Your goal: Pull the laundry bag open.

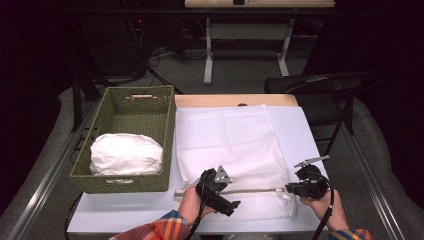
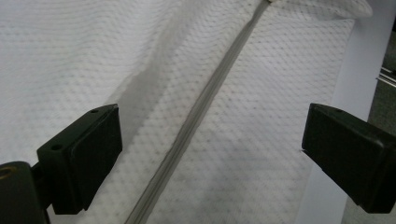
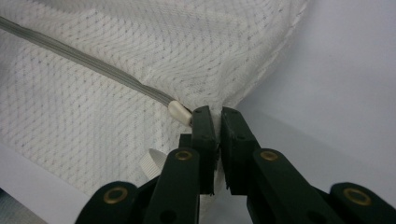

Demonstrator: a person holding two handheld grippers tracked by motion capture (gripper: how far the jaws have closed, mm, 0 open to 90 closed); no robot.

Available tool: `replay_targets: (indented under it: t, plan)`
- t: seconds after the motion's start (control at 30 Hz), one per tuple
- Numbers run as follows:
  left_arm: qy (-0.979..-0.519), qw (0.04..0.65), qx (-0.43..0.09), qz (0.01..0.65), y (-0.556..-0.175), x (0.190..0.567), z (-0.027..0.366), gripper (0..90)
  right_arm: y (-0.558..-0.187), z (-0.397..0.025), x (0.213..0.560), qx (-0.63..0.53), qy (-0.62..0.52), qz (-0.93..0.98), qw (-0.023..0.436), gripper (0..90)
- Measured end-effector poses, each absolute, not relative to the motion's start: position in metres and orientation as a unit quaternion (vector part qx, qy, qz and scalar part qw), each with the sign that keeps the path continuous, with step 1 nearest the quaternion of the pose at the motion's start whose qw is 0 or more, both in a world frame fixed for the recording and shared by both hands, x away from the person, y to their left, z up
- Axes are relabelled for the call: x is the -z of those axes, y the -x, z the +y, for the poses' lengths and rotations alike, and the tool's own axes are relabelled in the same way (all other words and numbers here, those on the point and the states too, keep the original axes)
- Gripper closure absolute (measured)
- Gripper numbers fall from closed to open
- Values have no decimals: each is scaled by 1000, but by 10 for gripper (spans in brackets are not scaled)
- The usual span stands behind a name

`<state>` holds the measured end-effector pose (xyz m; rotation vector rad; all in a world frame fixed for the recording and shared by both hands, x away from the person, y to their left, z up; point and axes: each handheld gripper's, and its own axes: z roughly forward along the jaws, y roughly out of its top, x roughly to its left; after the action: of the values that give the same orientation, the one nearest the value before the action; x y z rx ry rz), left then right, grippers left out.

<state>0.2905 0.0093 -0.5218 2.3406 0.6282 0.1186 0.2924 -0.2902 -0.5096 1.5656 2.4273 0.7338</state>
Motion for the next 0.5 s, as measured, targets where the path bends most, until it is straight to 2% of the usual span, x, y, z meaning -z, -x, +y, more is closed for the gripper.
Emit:
replay_targets:
  t: [0.1, 0.3, 0.5]
  plan:
    - [-901, 366, -34, 232, -290, 523, 2, 43, -291, -290, 508, -246, -520, 813, 87, 848]
    - [-908, 362, -36, 207, -288, 524, -14, 19, -287, -288, 504, -245, -513, 817, 93, 846]
    - [-915, 358, -4, 186, -289, 525, -33, 0, -285, -289, 500, -258, -509, 816, 94, 845]
